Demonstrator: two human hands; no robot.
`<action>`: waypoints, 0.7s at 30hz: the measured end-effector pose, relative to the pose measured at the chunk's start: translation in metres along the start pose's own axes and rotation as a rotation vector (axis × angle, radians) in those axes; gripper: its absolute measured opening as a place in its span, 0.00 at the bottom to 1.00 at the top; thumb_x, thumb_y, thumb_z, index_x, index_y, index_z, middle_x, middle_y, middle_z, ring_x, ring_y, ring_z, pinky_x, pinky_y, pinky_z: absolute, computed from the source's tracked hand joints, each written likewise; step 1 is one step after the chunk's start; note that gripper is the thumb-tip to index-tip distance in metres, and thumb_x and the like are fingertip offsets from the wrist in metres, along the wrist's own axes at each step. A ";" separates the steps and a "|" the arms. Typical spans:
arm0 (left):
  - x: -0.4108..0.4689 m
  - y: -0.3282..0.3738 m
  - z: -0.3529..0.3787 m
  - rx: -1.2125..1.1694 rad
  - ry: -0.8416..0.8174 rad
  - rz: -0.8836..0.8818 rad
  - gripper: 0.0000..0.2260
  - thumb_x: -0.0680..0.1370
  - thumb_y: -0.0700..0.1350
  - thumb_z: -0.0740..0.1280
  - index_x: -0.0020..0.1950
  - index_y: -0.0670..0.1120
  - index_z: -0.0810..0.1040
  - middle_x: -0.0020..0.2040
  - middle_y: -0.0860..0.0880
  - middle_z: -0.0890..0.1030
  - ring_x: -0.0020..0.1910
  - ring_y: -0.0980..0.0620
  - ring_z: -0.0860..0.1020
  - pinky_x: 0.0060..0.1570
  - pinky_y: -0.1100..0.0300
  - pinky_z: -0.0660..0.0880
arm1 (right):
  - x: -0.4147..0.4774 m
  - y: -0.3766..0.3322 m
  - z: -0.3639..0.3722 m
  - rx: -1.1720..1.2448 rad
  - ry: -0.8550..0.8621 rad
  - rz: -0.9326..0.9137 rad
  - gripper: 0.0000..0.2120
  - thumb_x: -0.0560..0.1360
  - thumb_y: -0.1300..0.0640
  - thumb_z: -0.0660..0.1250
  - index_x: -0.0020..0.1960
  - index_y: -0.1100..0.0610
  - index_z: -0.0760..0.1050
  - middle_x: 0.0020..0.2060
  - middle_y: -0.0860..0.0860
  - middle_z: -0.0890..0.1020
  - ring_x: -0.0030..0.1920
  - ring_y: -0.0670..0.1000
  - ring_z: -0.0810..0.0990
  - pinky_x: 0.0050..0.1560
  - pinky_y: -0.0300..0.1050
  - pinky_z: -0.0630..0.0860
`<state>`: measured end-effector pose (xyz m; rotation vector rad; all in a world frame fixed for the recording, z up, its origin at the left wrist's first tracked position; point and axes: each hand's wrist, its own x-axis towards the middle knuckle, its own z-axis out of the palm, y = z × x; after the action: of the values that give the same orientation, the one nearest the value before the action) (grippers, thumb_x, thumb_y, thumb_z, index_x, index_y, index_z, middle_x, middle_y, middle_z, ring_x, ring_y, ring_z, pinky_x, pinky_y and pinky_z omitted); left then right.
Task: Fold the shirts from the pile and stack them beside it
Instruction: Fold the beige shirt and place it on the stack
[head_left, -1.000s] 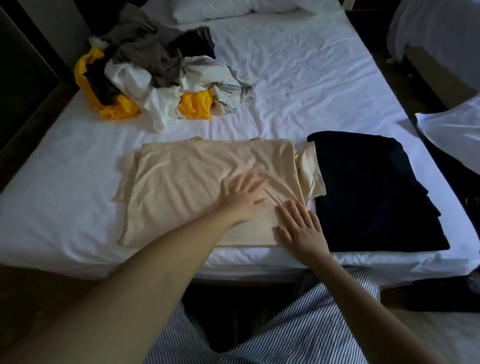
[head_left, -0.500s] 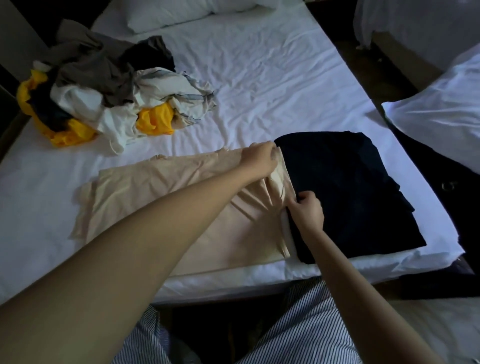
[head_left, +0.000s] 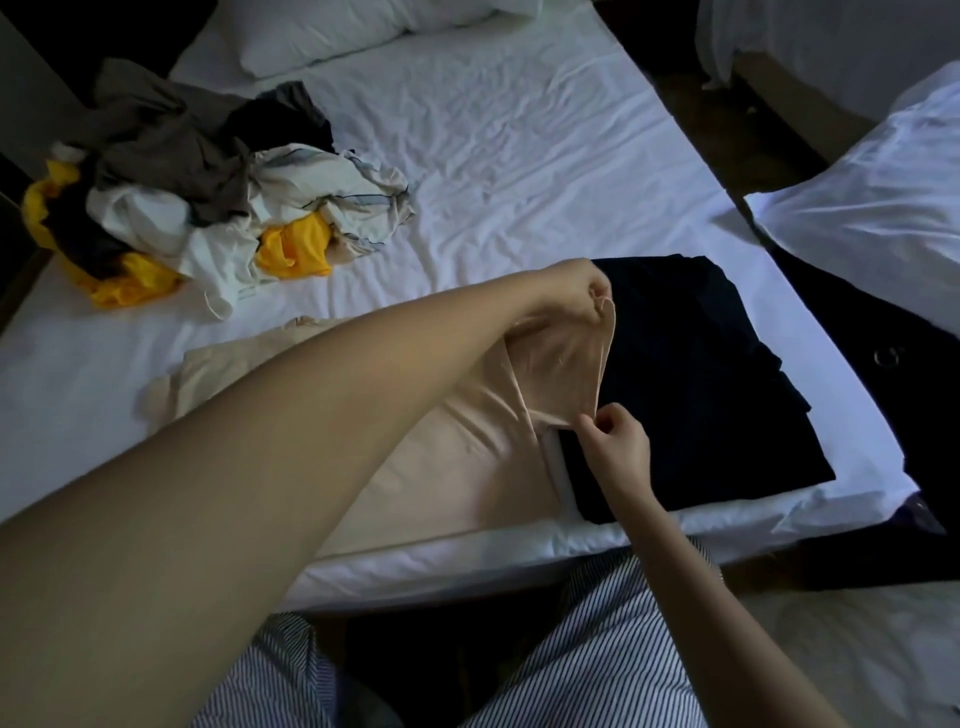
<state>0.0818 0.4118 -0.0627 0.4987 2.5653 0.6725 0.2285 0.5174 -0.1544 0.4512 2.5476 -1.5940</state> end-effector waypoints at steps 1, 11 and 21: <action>0.003 0.005 0.001 0.014 0.005 0.022 0.08 0.72 0.36 0.64 0.40 0.49 0.76 0.34 0.55 0.74 0.35 0.59 0.72 0.34 0.69 0.68 | -0.002 -0.001 0.000 -0.007 0.003 0.001 0.12 0.74 0.57 0.65 0.34 0.58 0.66 0.28 0.50 0.70 0.29 0.47 0.67 0.30 0.42 0.63; -0.029 0.000 -0.029 0.059 -0.001 0.124 0.07 0.72 0.36 0.65 0.44 0.47 0.77 0.39 0.53 0.77 0.39 0.56 0.75 0.39 0.65 0.71 | -0.024 -0.008 0.007 0.057 0.116 -0.110 0.09 0.75 0.58 0.64 0.37 0.59 0.69 0.34 0.52 0.74 0.33 0.48 0.71 0.35 0.42 0.68; -0.141 -0.120 -0.019 -0.281 0.113 -0.121 0.07 0.76 0.39 0.67 0.42 0.36 0.81 0.37 0.44 0.78 0.37 0.52 0.73 0.40 0.59 0.69 | -0.025 -0.029 0.042 -0.714 -0.111 -1.009 0.09 0.63 0.53 0.56 0.35 0.55 0.74 0.31 0.49 0.76 0.34 0.54 0.76 0.35 0.45 0.71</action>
<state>0.1629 0.2445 -0.0661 0.2160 2.5223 1.0218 0.2403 0.4629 -0.1420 -1.0832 3.1313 -0.6027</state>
